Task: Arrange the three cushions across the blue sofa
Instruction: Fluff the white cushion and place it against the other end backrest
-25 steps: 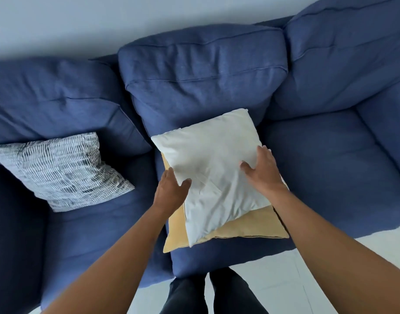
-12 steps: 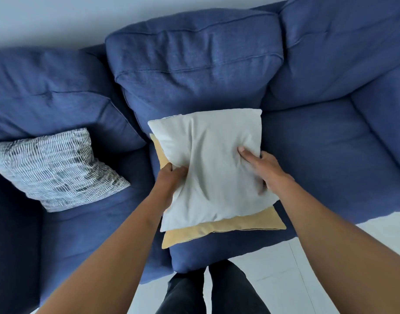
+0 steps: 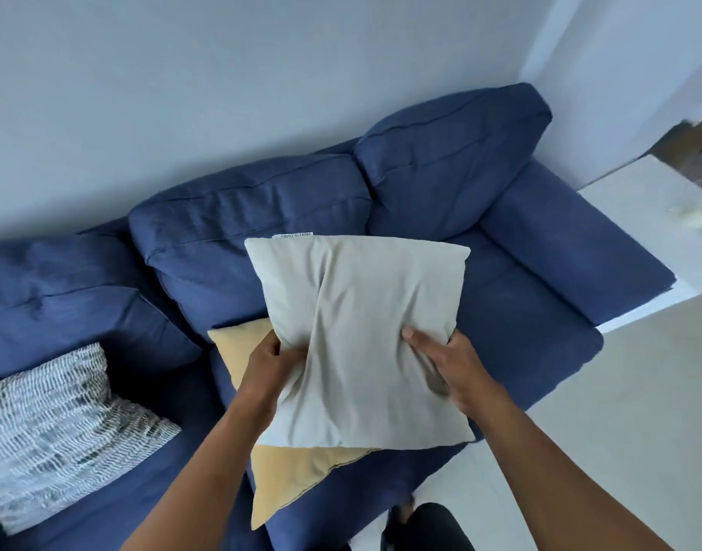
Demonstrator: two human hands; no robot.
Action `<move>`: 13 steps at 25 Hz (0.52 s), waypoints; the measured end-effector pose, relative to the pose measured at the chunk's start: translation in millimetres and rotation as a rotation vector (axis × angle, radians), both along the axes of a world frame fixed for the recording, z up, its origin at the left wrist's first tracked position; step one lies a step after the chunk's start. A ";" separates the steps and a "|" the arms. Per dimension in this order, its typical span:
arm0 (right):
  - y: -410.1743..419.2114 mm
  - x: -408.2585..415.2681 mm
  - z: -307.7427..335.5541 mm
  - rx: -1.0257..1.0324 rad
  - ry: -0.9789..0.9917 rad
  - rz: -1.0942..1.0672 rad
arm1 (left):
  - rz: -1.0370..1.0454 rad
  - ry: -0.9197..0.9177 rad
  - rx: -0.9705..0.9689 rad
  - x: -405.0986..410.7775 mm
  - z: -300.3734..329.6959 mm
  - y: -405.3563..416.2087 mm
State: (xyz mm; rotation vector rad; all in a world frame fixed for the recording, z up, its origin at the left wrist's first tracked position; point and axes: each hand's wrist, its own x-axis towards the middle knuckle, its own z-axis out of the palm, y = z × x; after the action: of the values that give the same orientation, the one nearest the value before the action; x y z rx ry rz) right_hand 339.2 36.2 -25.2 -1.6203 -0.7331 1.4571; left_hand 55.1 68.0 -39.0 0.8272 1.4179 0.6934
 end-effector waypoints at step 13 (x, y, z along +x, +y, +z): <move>-60.1 223.2 41.1 0.242 -0.123 -0.252 | -0.094 0.020 0.316 206.6 68.1 -14.7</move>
State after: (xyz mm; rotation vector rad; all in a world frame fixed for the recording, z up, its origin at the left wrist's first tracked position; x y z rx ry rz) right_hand 562.4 -23.9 15.9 -1.5605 -0.7149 1.0557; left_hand 261.8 53.2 29.1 1.1424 1.2952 0.8508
